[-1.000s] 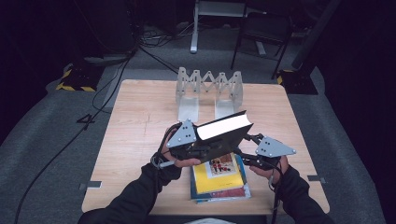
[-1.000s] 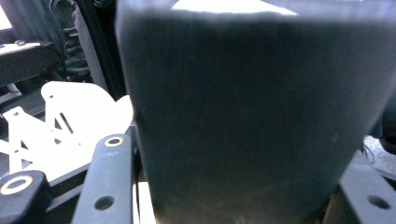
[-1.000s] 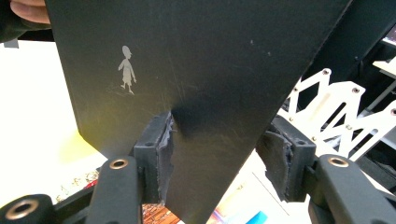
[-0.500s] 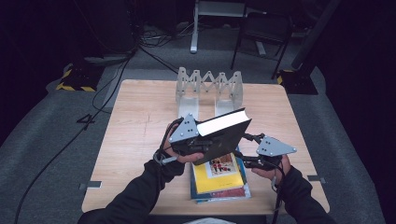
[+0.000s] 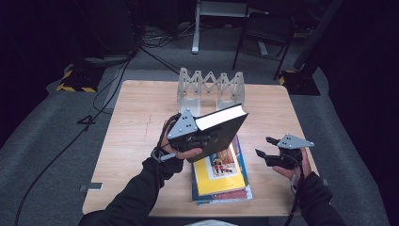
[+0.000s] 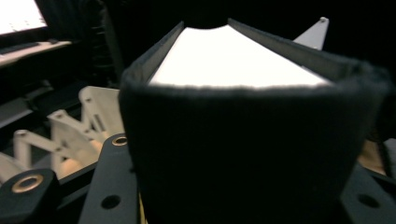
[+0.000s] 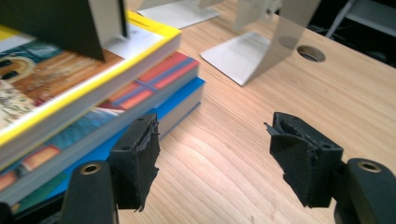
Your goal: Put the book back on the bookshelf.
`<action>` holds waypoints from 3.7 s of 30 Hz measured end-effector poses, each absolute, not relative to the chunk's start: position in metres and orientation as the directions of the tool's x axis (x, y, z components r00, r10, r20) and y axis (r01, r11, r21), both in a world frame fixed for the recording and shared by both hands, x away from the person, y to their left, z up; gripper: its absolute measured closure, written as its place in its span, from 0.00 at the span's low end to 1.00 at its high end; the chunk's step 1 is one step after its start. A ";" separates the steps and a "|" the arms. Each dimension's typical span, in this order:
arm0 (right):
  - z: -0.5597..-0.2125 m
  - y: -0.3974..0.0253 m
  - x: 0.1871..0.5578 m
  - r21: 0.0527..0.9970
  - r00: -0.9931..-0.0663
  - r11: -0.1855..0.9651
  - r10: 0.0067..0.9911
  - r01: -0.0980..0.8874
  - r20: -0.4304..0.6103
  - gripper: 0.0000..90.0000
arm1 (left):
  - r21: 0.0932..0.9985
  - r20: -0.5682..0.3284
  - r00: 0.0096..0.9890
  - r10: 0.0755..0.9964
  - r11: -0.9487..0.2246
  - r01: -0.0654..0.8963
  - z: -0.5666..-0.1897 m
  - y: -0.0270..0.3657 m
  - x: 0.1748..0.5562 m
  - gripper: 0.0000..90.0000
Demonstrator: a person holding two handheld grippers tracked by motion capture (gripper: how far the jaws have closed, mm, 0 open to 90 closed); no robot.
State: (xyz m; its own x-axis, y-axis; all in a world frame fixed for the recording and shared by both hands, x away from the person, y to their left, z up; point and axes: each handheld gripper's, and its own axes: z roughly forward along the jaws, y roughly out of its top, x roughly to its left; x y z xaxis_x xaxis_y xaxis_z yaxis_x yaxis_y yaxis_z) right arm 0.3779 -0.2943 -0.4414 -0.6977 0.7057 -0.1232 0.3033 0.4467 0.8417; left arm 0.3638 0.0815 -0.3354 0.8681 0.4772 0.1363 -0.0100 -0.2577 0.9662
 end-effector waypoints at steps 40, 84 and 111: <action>-0.469 -0.308 0.381 0.801 -0.691 0.445 0.721 0.400 -0.055 0.32 | 0.975 0.070 0.612 0.787 -0.183 0.123 -0.335 0.156 0.426 0.58; -0.469 -0.308 0.379 0.803 -0.700 0.458 0.711 0.382 -0.072 0.33 | 0.958 0.072 0.486 0.871 -0.196 0.210 -0.389 0.128 0.467 0.56; -0.472 -0.305 0.379 0.786 -0.710 0.475 0.701 0.396 -0.067 0.35 | 0.932 0.054 0.528 0.847 -0.233 0.277 -0.375 0.137 0.473 0.54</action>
